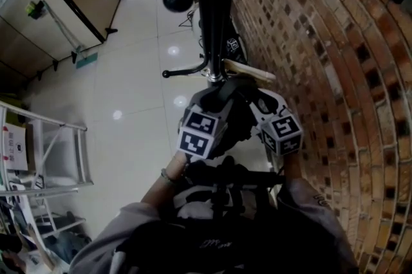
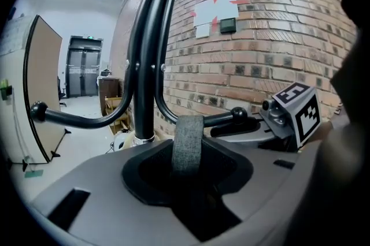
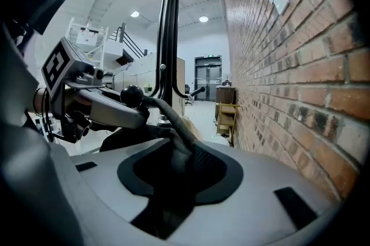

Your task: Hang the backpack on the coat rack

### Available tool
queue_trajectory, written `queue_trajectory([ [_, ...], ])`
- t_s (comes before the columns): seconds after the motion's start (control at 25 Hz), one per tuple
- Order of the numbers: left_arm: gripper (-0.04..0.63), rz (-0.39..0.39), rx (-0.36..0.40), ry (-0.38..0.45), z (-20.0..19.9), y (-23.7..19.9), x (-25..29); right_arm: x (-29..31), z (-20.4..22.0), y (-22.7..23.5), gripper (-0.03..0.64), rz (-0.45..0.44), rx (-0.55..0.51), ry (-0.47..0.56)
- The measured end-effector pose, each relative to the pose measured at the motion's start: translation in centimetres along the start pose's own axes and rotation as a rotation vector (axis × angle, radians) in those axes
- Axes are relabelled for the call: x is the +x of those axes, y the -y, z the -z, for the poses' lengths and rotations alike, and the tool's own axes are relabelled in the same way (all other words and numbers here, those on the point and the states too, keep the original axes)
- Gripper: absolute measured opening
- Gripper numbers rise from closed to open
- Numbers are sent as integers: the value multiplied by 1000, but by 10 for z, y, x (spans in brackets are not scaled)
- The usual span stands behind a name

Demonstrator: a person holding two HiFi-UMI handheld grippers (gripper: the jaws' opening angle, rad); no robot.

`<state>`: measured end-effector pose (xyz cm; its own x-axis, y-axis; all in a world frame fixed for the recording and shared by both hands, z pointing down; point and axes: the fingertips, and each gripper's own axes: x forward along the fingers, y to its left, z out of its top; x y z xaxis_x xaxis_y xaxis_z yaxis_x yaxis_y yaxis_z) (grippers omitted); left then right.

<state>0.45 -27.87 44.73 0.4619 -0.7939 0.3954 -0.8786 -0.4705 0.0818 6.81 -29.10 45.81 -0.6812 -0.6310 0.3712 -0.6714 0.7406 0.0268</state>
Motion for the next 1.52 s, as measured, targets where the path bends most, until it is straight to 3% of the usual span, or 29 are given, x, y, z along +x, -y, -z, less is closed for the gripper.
queue_trajectory([
  [0.24,150,53,-72,46,1,3,-18,-23,15,-10,135,34,136,31],
  [0.4,150,89,-85,33,11,1,-27,-25,20,-33,131,60,184,17],
  [0.52,149,109,-81,29,18,1,-34,-21,22,-46,64,105,204,38],
  [0.68,37,138,-100,36,23,0,-43,-21,19,-61,53,146,241,64],
  [1.16,5,282,-55,-31,47,20,-61,-43,19,-89,32,325,374,127],
  [1.52,5,347,-45,-53,62,31,-69,-52,23,-108,8,371,399,155],
])
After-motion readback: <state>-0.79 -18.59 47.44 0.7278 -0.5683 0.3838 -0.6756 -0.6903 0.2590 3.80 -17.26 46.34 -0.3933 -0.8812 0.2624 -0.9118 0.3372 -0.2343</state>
